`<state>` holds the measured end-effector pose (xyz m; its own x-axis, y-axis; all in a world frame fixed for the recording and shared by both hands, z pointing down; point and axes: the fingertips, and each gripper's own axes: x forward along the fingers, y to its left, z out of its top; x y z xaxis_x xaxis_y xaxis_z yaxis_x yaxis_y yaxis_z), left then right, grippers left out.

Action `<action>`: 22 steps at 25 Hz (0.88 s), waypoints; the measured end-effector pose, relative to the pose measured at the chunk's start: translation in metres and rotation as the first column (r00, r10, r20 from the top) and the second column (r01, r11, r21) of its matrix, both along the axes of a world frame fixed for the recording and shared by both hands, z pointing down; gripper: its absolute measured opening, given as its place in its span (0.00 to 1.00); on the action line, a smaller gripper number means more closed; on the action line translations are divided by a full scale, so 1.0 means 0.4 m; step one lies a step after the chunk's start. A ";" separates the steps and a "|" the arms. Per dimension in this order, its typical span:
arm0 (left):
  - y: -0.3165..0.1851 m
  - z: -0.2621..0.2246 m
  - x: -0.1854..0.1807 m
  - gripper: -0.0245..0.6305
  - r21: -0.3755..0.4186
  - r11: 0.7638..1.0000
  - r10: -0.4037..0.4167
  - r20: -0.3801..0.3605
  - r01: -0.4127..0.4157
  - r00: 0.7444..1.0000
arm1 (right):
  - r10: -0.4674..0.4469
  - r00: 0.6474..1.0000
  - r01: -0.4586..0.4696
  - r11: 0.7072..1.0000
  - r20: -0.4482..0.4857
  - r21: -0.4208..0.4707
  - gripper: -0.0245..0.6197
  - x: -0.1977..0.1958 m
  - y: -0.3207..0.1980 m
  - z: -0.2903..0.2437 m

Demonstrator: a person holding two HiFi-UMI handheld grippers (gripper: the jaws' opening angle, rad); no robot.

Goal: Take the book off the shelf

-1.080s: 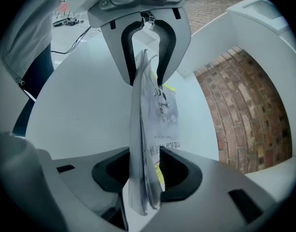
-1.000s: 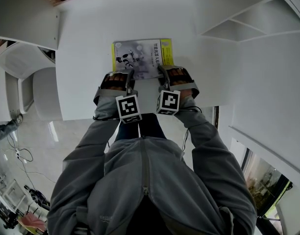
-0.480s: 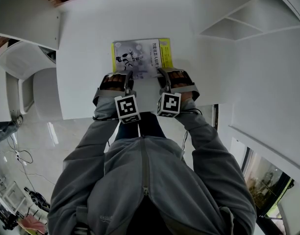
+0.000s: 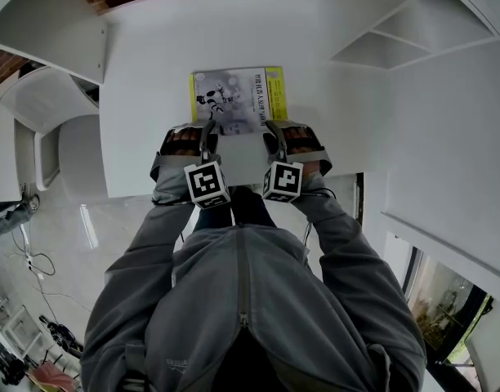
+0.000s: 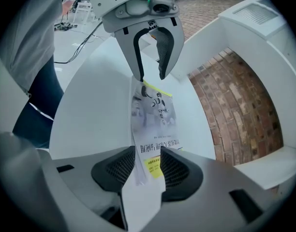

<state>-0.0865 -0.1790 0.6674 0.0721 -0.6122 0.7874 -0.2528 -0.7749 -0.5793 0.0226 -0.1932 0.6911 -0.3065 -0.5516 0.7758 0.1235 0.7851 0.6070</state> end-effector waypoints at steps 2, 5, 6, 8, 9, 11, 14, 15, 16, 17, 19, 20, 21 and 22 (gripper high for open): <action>0.006 -0.009 -0.007 0.28 0.012 1.000 -0.009 0.000 0.009 1.000 | 0.004 1.000 -0.004 1.000 0.008 0.008 0.31 -0.005 0.004 -0.013; -0.003 -0.045 -0.010 0.20 0.053 0.998 -0.022 -0.019 0.023 1.000 | 0.022 0.999 -0.023 0.999 0.048 0.031 0.31 -0.019 -0.005 -0.045; -0.007 -0.058 -0.009 0.17 0.068 0.997 -0.028 -0.033 0.030 0.999 | 0.027 0.998 -0.029 0.999 0.054 0.040 0.31 -0.023 -0.009 -0.060; -0.012 -0.084 -0.003 0.11 0.098 0.994 -0.037 -0.060 0.042 0.998 | 0.034 0.997 -0.038 0.998 0.068 0.058 0.31 -0.027 -0.015 -0.092; -0.015 -0.098 0.000 0.08 0.114 0.992 -0.039 -0.069 0.046 0.997 | 0.040 0.996 -0.046 0.997 0.082 0.068 0.30 -0.028 -0.017 -0.110; -0.021 -0.131 0.004 0.05 0.138 0.989 -0.044 -0.086 0.056 0.995 | 0.056 0.991 -0.067 0.993 0.119 0.093 0.28 -0.031 -0.023 -0.152; -0.040 -0.187 0.001 0.05 0.169 0.981 -0.072 -0.142 0.096 0.987 | 0.072 0.981 -0.097 0.987 0.182 0.131 0.24 -0.040 -0.039 -0.214; -0.047 -0.209 -0.001 0.05 0.181 0.977 -0.084 -0.164 0.114 0.983 | 0.074 0.977 -0.104 0.984 0.202 0.144 0.22 -0.043 -0.044 -0.233; -0.052 -0.232 -0.002 0.05 0.192 0.972 -0.095 -0.190 0.132 0.977 | 0.073 0.972 -0.109 0.982 0.222 0.156 0.17 -0.047 -0.048 -0.252; -0.058 -0.257 -0.001 0.05 0.203 0.968 -0.105 -0.218 0.150 0.970 | 0.070 0.968 -0.113 0.979 0.242 0.169 0.15 -0.050 -0.052 -0.271; -0.070 -0.303 0.001 0.05 0.226 0.957 -0.117 -0.276 0.183 0.954 | 0.067 0.957 -0.124 0.974 0.283 0.189 0.13 -0.058 -0.063 -0.313; -0.076 -0.325 0.003 0.05 0.238 0.951 -0.121 -0.300 0.197 0.946 | 0.073 0.949 -0.137 0.972 0.306 0.192 0.12 -0.060 -0.069 -0.337; -0.082 -0.347 0.003 0.05 0.251 0.945 -0.123 -0.321 0.209 0.939 | 0.084 0.938 -0.155 0.969 0.335 0.191 0.11 -0.062 -0.075 -0.362; -0.087 -0.368 0.003 0.05 0.264 0.938 -0.125 -0.340 0.223 0.932 | 0.093 0.924 -0.173 0.967 0.370 0.189 0.10 -0.064 -0.081 -0.388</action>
<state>-0.0851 -0.2140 0.5203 0.1563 -0.8370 0.5244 -0.5738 -0.5090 -0.6416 -0.0030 -0.2255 0.5360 -0.4515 -0.7468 0.4883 -0.2281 0.6257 0.7460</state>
